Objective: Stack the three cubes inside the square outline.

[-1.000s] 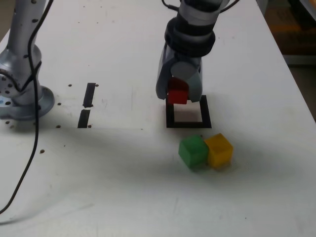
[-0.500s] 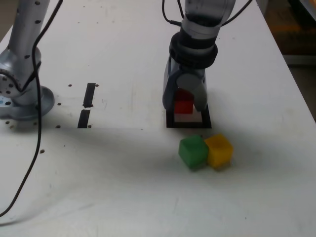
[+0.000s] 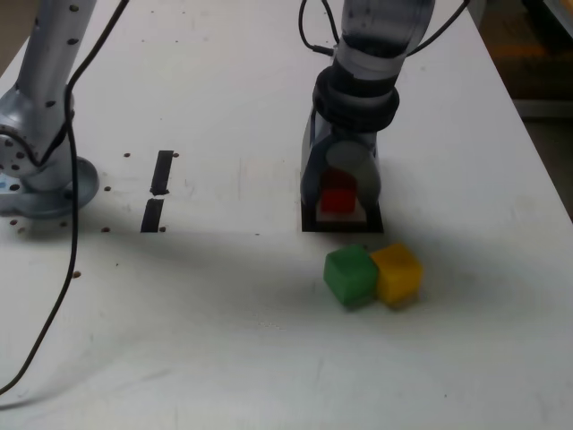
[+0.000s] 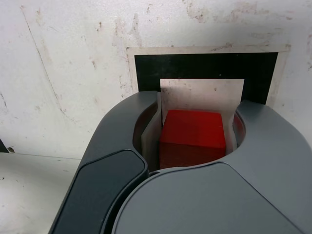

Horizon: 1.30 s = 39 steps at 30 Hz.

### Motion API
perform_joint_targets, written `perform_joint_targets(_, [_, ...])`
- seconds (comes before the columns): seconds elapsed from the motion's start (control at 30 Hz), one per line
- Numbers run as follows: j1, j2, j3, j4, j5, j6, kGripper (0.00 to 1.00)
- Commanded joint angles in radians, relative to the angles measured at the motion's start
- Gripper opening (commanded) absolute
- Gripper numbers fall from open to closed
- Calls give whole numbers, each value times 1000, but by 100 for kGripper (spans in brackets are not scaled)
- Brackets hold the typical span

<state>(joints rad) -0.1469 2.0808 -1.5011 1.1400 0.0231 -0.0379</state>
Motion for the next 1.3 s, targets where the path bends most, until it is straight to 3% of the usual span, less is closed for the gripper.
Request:
perform_joint_targets(0.0, [3, 6, -7, 0, 2, 0, 58])
perform_joint_targets(0.27, [6, 12, -10, 1, 9, 1, 85])
perform_joint_targets(0.5, [-1, -21, -48, 62, 71, 1, 98])
perform_joint_targets(0.6, [-23, -51, -111, 128, 93, 51, 99])
perform_joint_targets(0.73, [-71, -96, -203, 204, 115, 212, 100])
perform_joint_targets(0.93, [-131, -156, -232, 232, 160, 422, 100])
perform_joint_targets(1.27, [-283, -24, -373, 230, 182, 593, 99])
